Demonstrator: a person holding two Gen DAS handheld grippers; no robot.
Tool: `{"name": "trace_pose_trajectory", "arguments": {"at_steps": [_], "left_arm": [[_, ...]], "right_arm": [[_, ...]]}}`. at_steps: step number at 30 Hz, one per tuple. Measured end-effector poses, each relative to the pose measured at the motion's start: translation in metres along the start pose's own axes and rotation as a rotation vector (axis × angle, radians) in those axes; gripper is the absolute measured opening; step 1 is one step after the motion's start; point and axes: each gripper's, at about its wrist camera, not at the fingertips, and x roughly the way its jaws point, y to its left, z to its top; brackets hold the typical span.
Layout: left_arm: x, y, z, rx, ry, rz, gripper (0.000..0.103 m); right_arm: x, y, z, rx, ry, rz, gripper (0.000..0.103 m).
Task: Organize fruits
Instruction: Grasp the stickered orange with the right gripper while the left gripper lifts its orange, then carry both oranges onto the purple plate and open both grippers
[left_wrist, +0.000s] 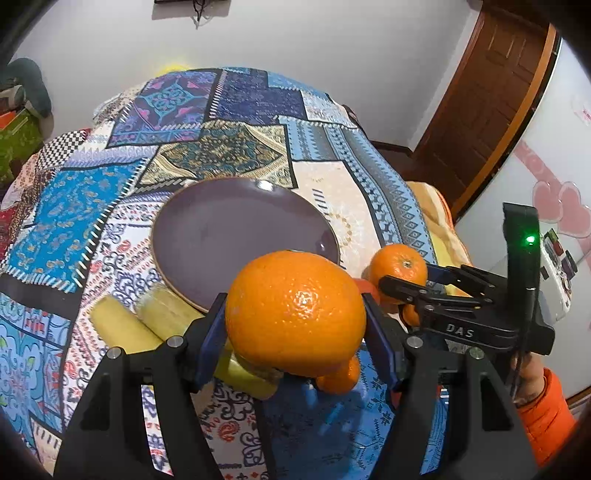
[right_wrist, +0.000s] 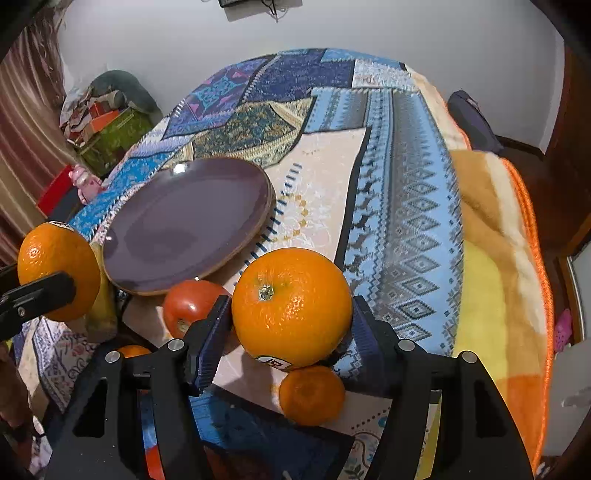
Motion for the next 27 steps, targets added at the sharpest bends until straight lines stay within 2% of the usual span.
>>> {"name": "trace_pose_trajectory", "arguments": {"at_steps": [12,27], "left_arm": [[-0.034,0.020,0.020,0.004,-0.066,0.039,0.068],[-0.042,0.052,0.047,0.029,-0.099,0.078,0.068]], "right_arm": [[-0.032,0.033,0.032,-0.028,-0.113,0.007,0.061],[-0.023,0.078,0.064,-0.052,-0.159,0.028,0.061]]}}
